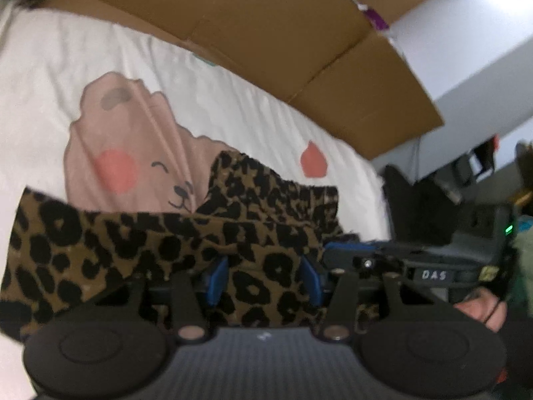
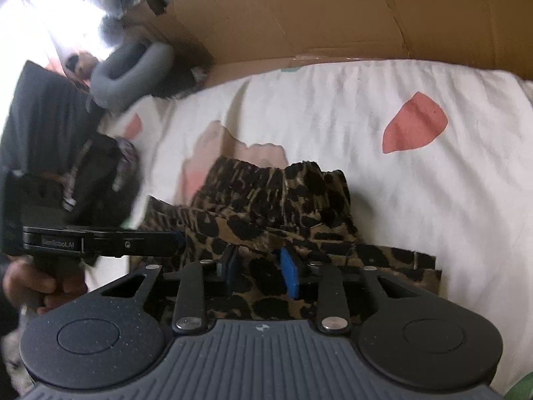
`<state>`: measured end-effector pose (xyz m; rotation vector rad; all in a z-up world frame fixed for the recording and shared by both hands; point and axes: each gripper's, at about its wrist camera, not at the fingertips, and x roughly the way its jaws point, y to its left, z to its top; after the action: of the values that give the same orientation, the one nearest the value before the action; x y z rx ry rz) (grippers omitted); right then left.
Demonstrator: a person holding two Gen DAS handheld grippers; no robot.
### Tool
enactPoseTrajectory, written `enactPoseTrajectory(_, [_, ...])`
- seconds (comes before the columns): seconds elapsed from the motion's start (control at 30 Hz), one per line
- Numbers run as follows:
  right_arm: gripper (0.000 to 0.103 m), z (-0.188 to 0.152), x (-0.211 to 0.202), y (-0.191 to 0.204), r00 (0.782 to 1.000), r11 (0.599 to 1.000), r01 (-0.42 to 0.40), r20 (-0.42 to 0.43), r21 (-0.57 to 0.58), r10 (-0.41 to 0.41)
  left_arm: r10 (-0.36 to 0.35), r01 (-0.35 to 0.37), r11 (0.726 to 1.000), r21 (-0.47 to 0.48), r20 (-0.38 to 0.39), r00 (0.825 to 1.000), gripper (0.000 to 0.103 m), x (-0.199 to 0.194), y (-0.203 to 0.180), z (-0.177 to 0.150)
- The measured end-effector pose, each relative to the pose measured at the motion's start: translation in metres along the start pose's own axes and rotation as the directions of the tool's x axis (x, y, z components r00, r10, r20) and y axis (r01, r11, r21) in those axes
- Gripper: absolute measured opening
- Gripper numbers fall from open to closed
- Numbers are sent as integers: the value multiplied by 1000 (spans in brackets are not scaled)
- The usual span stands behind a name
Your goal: Fold clothes
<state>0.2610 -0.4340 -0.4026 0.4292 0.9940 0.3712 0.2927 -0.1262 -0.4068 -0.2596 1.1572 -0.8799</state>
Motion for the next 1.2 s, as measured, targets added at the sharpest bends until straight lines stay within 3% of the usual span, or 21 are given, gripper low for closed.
enactPoseTrajectory(0.1, [33, 0, 8, 6, 999, 998, 50, -9, -41, -50, 51, -50, 997, 59, -11, 999, 50, 10, -7, 1])
enactPoseTrajectory(0.2, [32, -1, 16, 11, 995, 992, 96, -22, -82, -98, 116, -112, 988, 108, -33, 993, 42, 22, -8, -1])
enactPoseTrajectory(0.43, [32, -2, 15, 23, 988, 980, 148, -20, -134, -152, 177, -171, 974, 149, -32, 984, 38, 17, -16, 1])
enactPoseTrajectory(0.63, [32, -2, -6, 34, 991, 975, 131, 52, -178, -124, 182, -180, 954, 238, 14, 983, 37, 9, -37, 0])
enactPoseTrajectory(0.77, [25, 3, -1, 43, 986, 964, 165, 48, -206, -159, 199, -199, 929, 312, 31, 979, 37, 7, -53, 3])
enactPoseTrajectory(0.83, [25, 4, -4, 44, 983, 959, 184, 68, -215, -173, 177, -188, 930, 315, 65, 982, 37, 9, -56, 7])
enactPoseTrajectory(0.9, [25, 4, -6, 45, 978, 953, 204, 88, -222, -189, 163, -180, 937, 300, 80, 983, 23, 13, -57, 10])
enactPoseTrajectory(0.93, [25, 4, -6, 42, 975, 950, 219, 93, -221, -203, 155, -168, 939, 300, 67, 986, 10, 17, -57, 10])
enactPoseTrajectory(1.0, [25, 4, -4, 36, 969, 947, 241, 100, -214, -224, 137, -143, 942, 303, 40, 990, 11, 25, -58, 11])
enactPoseTrajectory(1.07, [20, 5, 0, 28, 966, 948, 254, 103, -191, -238, 151, -153, 928, 339, 33, 988, 9, 31, -60, 11])
enactPoseTrajectory(1.2, [18, 8, 3, 23, 963, 950, 260, 117, -174, -242, 145, -150, 939, 309, 39, 989, 9, 38, -59, 16])
